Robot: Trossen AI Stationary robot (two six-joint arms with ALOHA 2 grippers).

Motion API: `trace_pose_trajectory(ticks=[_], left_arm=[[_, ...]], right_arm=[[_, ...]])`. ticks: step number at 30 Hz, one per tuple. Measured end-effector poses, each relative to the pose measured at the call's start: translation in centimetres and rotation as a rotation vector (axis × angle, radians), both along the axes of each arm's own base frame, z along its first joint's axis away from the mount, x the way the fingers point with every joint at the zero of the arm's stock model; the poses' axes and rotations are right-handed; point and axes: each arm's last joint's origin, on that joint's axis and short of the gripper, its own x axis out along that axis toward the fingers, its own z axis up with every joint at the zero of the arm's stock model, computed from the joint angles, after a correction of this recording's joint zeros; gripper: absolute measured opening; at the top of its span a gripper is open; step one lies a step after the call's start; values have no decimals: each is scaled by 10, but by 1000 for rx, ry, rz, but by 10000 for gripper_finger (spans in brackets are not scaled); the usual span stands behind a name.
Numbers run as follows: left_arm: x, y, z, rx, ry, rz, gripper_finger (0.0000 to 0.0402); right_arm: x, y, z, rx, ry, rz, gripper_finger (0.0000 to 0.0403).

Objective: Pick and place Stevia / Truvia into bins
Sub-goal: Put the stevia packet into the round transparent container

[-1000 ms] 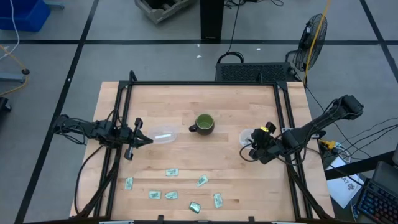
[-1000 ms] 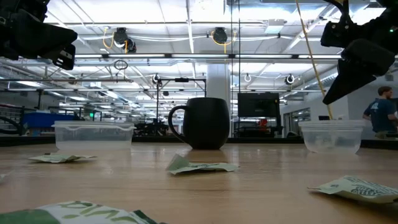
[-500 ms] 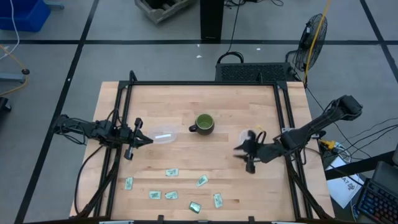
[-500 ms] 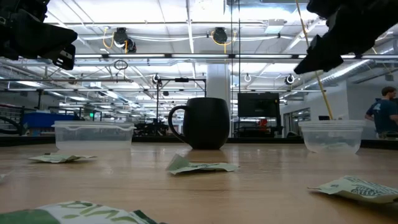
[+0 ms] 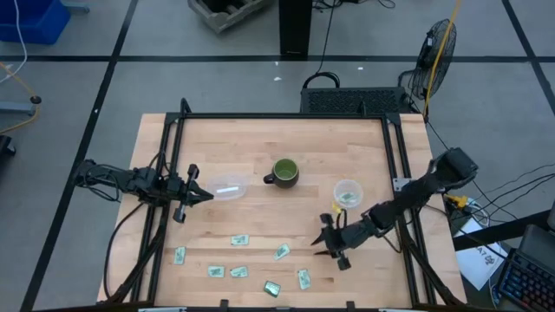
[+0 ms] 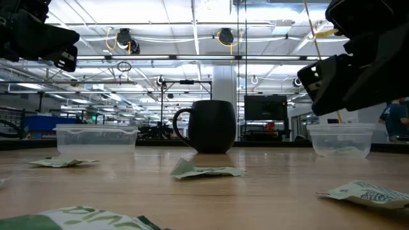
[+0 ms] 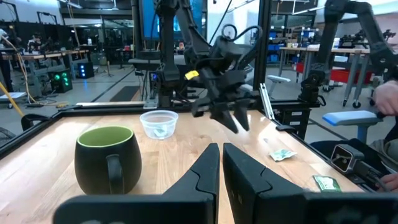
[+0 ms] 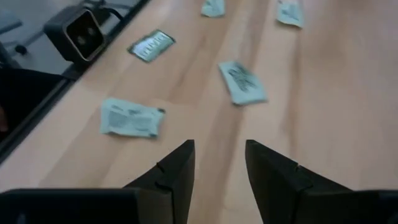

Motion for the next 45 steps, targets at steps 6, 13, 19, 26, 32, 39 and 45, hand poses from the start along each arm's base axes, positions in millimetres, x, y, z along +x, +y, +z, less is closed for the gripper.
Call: trace_pose_trajectory(ticks=[6, 13, 19, 26, 32, 39, 45], left_arm=[[0, 0, 0, 0, -1, 0, 26], [0, 0, 0, 0, -1, 0, 26], [0, 0, 0, 0, 1, 0, 26], [0, 0, 0, 0, 2, 0, 26], [0, 0, 0, 0, -1, 0, 26], [0, 0, 0, 1, 4, 0, 26], [0, 0, 0, 1, 5, 0, 26]], right_arm=[[17, 25, -8, -10, -19, 46, 148], [39, 62, -8, -45, -64, 82, 180], [46, 79, -10, -7, -61, 24, 219], [46, 92, -28, 29, 11, -3, 237], [44, 88, -39, -25, 75, -78, 228], [40, 88, -41, -32, 102, -109, 207], [40, 88, -42, -39, 109, -109, 169]])
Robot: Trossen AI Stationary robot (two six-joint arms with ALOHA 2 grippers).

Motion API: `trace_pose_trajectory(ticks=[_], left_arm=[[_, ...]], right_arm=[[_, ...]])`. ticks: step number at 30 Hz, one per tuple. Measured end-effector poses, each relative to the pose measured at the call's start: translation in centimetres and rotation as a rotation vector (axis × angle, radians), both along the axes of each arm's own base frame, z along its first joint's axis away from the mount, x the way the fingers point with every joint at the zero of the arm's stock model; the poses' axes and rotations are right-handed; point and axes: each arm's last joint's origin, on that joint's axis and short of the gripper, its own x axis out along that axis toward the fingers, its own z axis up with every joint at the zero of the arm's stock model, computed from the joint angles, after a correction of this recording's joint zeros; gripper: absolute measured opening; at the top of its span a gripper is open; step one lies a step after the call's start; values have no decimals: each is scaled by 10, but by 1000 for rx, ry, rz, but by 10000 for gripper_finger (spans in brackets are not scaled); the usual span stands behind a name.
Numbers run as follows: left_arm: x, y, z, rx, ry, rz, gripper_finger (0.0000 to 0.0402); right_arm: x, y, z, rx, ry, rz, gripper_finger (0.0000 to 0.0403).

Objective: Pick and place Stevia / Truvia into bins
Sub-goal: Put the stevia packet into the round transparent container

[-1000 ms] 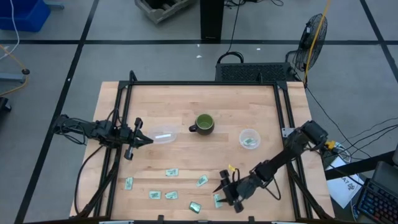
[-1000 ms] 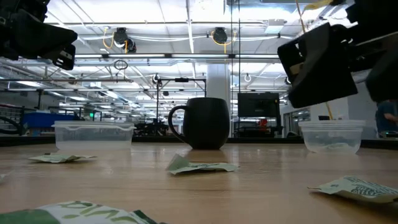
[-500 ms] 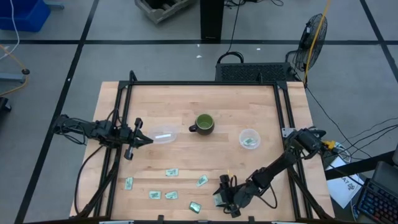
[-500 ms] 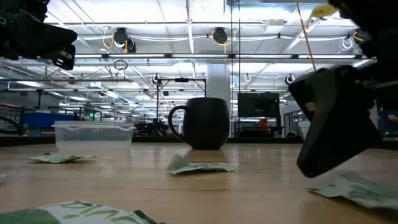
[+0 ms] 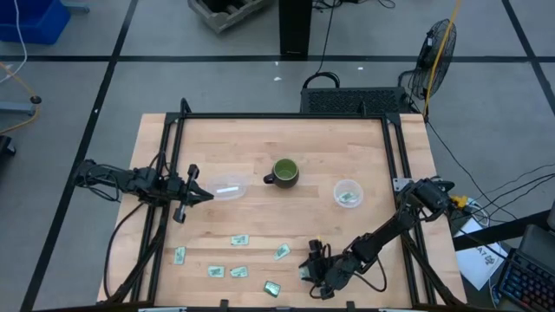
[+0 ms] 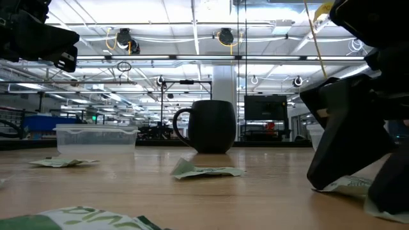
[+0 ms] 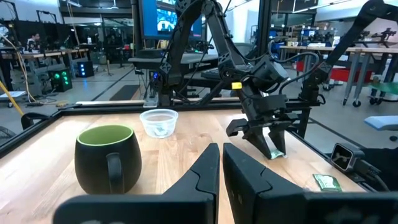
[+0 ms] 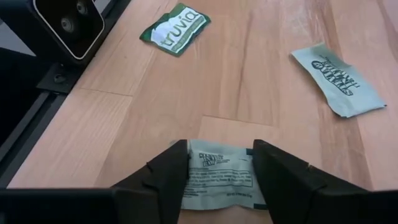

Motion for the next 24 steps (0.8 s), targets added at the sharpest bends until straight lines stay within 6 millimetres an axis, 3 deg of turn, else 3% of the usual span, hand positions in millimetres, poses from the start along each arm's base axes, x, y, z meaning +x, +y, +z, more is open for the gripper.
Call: trace_pose_trajectory(ticks=[14, 24], left_arm=[[0, 0, 0, 0, 0, 0, 26], [0, 0, 0, 0, 1, 0, 26]], right_arm=[[3, -7, 1, -77, -16, -14, 96], [3, -23, 28, -121, 3, -33, 91]])
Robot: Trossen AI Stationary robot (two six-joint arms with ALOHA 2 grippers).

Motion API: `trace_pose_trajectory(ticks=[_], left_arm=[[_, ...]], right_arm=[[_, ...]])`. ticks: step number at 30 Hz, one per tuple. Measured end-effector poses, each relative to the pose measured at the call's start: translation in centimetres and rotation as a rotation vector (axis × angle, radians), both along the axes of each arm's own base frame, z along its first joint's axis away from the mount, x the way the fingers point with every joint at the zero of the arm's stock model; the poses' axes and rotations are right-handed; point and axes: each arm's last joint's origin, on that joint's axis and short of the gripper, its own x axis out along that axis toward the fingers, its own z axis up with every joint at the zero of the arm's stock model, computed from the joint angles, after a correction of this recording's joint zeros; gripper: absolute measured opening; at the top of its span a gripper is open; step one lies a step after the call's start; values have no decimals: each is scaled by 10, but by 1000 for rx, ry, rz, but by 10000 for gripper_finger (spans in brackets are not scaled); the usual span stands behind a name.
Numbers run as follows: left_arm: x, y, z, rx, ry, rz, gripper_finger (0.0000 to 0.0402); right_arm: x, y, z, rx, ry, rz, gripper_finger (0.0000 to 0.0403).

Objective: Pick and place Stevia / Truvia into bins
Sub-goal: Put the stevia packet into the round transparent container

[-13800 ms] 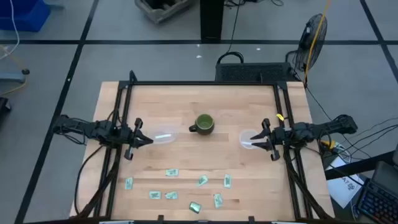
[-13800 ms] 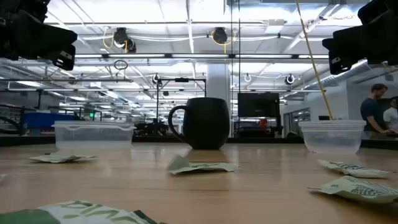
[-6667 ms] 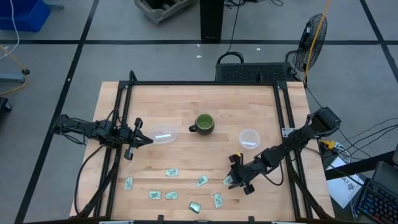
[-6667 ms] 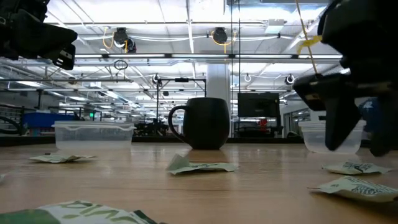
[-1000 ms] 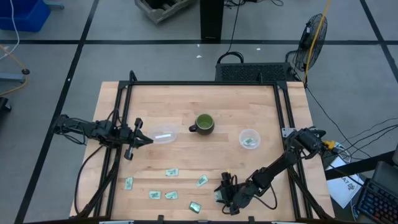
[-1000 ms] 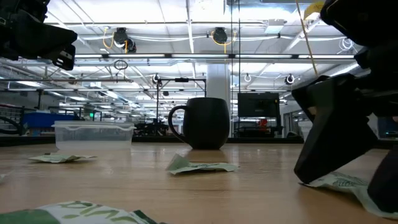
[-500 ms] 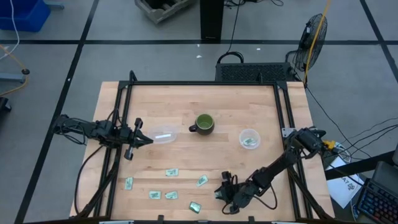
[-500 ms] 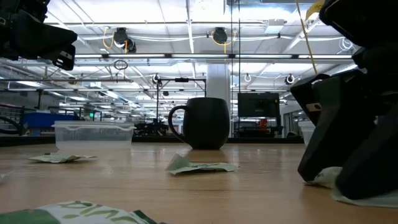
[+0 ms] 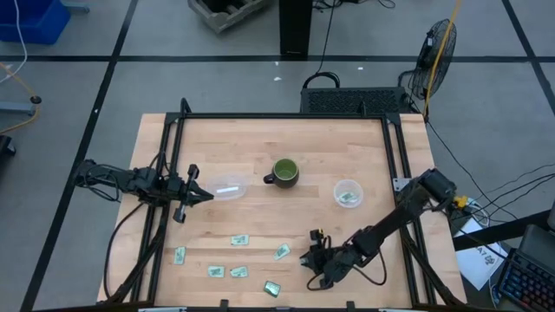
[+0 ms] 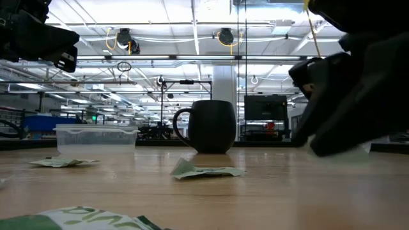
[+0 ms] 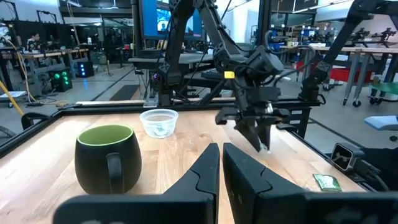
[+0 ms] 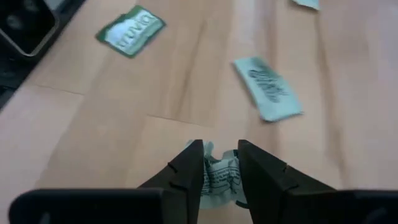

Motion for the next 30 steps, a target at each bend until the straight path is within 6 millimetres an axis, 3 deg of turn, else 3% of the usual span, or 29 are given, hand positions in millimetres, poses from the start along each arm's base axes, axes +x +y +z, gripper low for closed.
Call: trace_pose_trajectory(ticks=[9, 19, 30], left_arm=[[0, 0, 1, -2, -6, 0, 26], [0, 0, 1, -2, -7, 0, 26], [0, 0, 1, -2, -7, 0, 26]], right_arm=[[-14, -19, 36, -114, 4, -113, 91], [-47, -53, 76, -190, -40, -477, 91], [-76, -93, 85, -200, -29, -871, 90]])
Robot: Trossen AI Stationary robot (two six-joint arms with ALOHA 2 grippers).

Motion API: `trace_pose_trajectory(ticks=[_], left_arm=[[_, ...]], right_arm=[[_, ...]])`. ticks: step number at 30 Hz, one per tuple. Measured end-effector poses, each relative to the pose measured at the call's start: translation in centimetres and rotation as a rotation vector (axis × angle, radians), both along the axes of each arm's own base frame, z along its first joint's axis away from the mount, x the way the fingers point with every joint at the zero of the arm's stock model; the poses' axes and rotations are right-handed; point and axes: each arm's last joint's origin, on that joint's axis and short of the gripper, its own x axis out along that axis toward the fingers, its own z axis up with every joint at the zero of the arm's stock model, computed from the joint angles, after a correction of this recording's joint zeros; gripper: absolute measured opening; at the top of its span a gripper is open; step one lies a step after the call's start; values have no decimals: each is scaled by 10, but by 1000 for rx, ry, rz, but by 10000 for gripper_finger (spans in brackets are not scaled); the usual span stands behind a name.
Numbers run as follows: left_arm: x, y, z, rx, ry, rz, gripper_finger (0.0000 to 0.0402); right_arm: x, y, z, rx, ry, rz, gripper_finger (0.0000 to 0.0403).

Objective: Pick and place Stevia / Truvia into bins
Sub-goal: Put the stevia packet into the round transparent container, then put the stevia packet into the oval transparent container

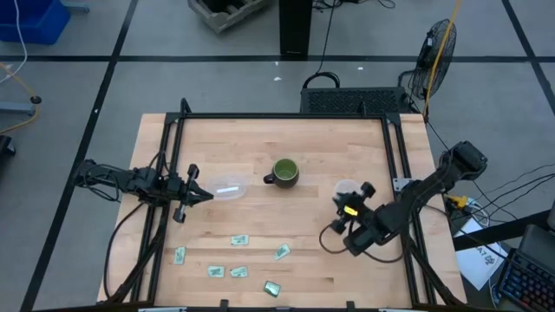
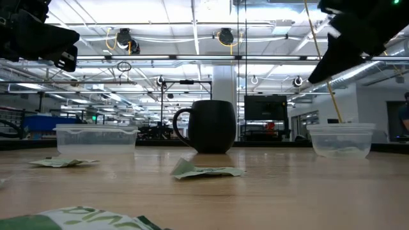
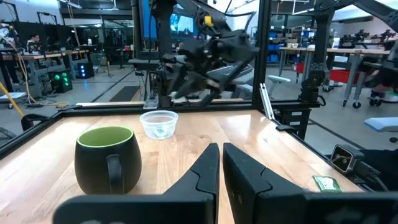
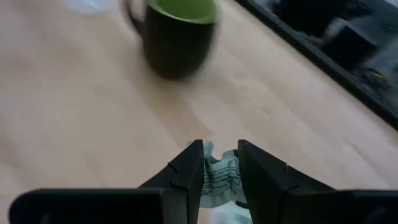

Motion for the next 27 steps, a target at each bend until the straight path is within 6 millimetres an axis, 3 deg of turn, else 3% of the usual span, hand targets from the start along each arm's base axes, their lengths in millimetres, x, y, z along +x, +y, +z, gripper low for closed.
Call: trace_pose_trajectory(ticks=[14, 27], left_arm=[[0, 0, 0, 0, 0, 0, 26], [0, 0, 0, 0, 0, 0, 26]], right_arm=[[-20, -40, -45, 41, 84, -224, 103], [-11, -35, -48, 78, 33, -156, 206]])
